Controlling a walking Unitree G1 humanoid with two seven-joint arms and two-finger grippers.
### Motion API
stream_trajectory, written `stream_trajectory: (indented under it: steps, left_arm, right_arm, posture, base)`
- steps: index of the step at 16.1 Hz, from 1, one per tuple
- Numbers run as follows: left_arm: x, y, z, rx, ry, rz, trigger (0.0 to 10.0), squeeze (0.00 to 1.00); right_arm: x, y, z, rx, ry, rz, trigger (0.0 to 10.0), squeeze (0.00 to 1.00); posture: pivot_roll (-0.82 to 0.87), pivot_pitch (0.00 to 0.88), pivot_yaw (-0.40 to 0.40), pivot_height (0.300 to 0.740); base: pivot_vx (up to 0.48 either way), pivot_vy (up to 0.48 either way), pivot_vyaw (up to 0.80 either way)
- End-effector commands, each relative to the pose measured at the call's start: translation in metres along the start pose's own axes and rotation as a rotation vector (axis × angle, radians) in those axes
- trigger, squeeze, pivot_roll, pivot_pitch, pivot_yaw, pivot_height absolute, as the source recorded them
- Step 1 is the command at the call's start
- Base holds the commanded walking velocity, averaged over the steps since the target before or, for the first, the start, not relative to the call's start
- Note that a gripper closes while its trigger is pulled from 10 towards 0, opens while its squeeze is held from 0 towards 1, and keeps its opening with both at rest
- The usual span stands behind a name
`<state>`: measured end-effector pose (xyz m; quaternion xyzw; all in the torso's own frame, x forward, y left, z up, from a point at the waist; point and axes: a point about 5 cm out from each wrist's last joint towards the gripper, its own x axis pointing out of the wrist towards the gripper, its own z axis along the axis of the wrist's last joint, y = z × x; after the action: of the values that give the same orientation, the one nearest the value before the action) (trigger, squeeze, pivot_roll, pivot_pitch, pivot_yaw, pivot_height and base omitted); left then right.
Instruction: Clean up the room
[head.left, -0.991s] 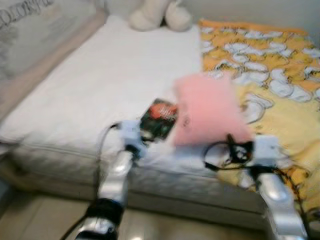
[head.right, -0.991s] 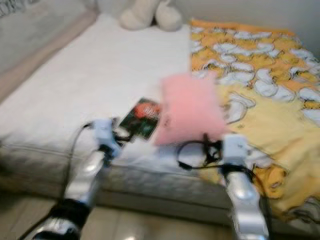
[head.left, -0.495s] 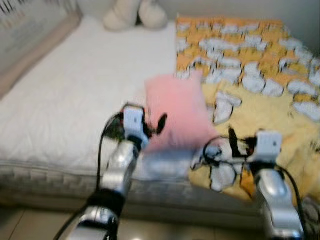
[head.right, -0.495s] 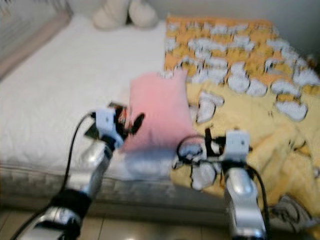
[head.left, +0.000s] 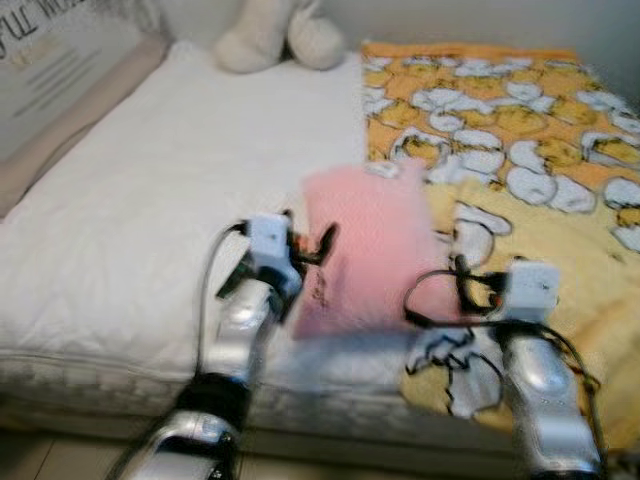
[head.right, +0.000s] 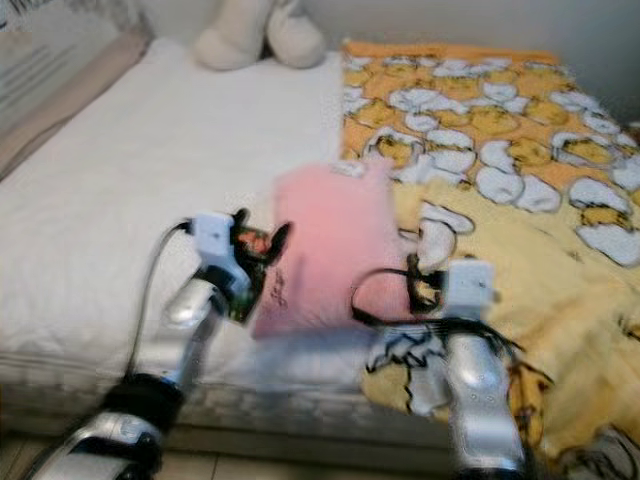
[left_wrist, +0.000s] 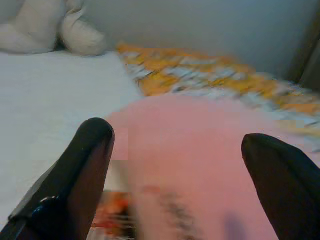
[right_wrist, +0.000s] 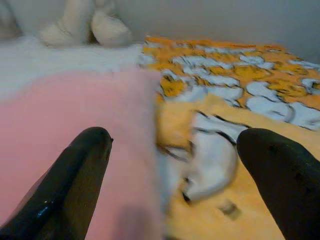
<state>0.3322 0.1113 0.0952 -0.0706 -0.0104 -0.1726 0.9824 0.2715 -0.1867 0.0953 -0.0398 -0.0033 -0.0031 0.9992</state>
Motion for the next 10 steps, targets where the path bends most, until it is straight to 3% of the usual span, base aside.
stream_trajectory:
  steps: [1, 3, 6, 10]
  left_arm:
    - [0.008, -0.014, 0.006, -0.007, -0.024, -0.039, 10.0, 0.0]
    - [0.009, -0.016, 0.009, 0.0, -0.037, -0.032, 10.0, 0.0]
    - [0.027, -0.017, 0.028, -0.062, -0.049, -0.016, 10.0, 0.0]
    - [0.041, 0.008, 0.033, -0.154, 0.049, 0.091, 10.0, 0.0]
  right_arm:
    - [-0.003, -0.022, 0.003, -0.031, -0.008, -0.069, 10.0, 0.0]
    - [0.0, -0.029, 0.016, -0.035, -0.04, -0.085, 10.0, 0.0]
    - [0.013, -0.043, 0.061, -0.048, -0.135, -0.099, 10.0, 0.0]
    - [0.019, -0.07, 0.065, 0.049, -0.077, -0.152, 10.0, 0.0]
  posture:
    - [-0.15, 0.0, 0.049, 0.74]
    - [-0.15, 0.0, 0.05, 0.74]
    - [-0.16, 0.0, 0.047, 0.74]
    - [-0.16, 0.0, 0.049, 0.74]
  base:
    - [0.48, 0.0, 0.0]
    - [0.24, 0.0, 0.0]
    - [0.0, 0.0, 0.0]
    - [0.0, 0.0, 0.0]
